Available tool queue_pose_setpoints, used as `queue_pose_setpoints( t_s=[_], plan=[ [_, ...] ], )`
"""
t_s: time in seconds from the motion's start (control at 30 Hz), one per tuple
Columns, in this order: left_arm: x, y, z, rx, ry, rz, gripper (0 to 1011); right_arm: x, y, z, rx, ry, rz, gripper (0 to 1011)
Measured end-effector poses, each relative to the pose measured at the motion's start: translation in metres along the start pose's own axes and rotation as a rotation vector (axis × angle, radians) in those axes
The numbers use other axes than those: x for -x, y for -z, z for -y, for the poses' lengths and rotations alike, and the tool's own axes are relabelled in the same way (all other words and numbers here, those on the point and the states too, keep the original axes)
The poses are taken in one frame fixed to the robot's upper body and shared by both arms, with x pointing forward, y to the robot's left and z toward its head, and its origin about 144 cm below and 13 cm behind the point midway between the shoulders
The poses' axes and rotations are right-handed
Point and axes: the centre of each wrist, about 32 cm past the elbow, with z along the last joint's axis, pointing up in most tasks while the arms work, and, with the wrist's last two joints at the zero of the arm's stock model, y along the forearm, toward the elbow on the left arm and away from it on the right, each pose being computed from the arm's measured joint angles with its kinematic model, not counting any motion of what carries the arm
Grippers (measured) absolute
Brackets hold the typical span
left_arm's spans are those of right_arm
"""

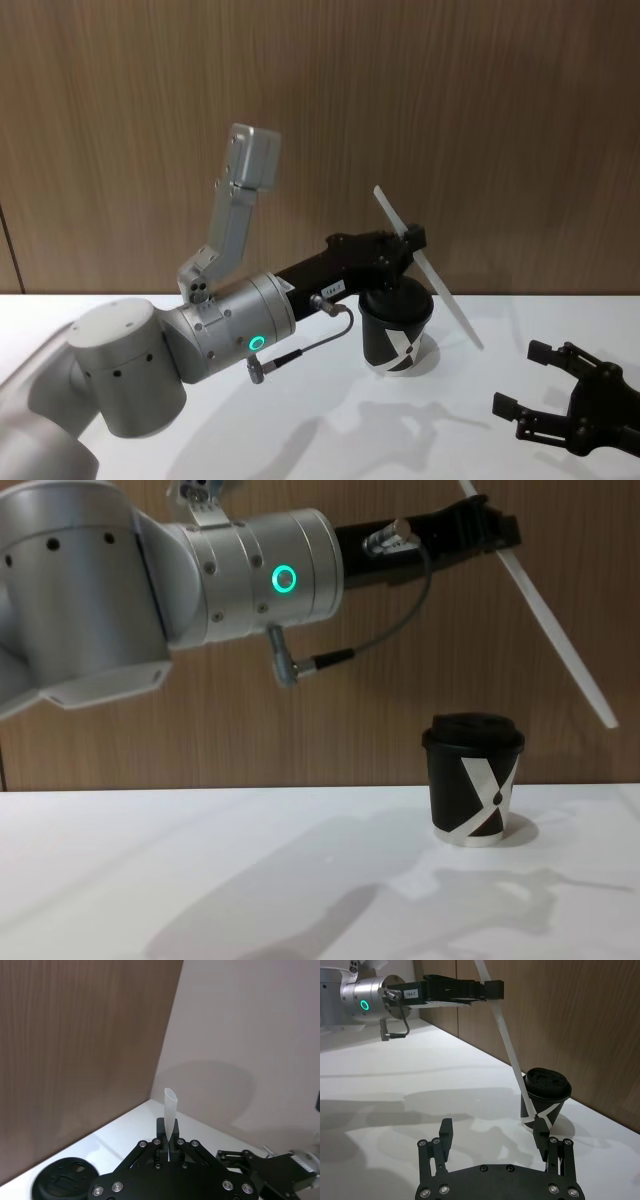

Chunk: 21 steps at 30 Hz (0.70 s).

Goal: Pick up the straw with one hand, pass it to the other hand, and insert it into the cup.

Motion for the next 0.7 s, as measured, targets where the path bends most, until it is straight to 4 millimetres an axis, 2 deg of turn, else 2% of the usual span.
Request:
queue_pose_setpoints(
  t_s=[0.7],
  plan=[
    [0.007,-0.021,0.002,-0.049,-0.104,0.195,13,0.000,0.000,0.000,0.000,0.000,0.000,1001]
  ],
)
